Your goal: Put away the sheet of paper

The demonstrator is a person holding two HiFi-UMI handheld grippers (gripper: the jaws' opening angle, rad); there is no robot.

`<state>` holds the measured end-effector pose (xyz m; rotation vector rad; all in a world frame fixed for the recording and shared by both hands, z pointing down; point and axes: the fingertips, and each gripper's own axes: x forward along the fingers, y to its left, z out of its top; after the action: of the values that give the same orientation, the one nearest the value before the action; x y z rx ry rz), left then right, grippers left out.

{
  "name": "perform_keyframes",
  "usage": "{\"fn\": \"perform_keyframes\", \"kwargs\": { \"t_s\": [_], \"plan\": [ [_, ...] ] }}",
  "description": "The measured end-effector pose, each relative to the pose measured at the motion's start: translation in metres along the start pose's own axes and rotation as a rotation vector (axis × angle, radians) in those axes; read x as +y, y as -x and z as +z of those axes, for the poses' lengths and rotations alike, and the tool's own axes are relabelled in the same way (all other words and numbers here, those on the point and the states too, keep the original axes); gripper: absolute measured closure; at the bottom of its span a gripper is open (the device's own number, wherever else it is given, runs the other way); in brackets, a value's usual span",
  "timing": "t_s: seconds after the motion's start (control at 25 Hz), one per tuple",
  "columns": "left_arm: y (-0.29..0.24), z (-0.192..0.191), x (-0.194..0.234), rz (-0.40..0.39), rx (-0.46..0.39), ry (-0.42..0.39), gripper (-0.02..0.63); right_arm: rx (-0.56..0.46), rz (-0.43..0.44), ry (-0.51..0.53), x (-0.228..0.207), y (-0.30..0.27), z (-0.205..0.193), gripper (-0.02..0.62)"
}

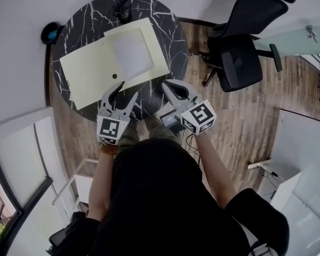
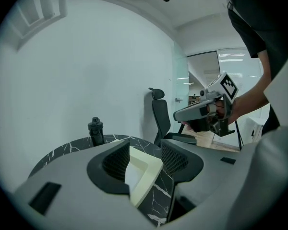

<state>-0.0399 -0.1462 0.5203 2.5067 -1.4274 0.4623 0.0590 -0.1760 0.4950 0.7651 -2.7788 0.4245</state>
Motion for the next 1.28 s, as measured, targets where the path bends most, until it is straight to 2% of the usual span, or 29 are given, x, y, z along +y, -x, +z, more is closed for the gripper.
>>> {"fn": "perform_keyframes", "kwargs": {
  "t_s": [0.16, 0.32, 0.6, 0.96, 1.28],
  "plan": [
    [0.013, 0.010, 0.003, -0.022, -0.066, -0.015, 0.393, -0.010, 0.004, 0.021, 0.013, -0.015, 0.013, 0.597],
    [0.032, 0.040, 0.013, 0.000, -0.104, -0.011, 0.393, -0.002, 0.003, 0.050, 0.035, -0.023, 0.025, 0.597],
    [0.078, 0.069, 0.019, 0.010, -0.229, -0.011, 0.397, -0.005, -0.012, 0.136, 0.080, -0.028, 0.047, 0.597],
    [0.129, 0.078, 0.011, 0.026, -0.330, -0.066, 0.405, -0.060, -0.036, 0.225, 0.130, -0.018, 0.066, 0.597],
    [0.158, 0.112, -0.010, 0.027, -0.445, -0.163, 0.470, -0.141, -0.062, 0.361, 0.172, -0.008, 0.099, 0.597]
  ]
}}
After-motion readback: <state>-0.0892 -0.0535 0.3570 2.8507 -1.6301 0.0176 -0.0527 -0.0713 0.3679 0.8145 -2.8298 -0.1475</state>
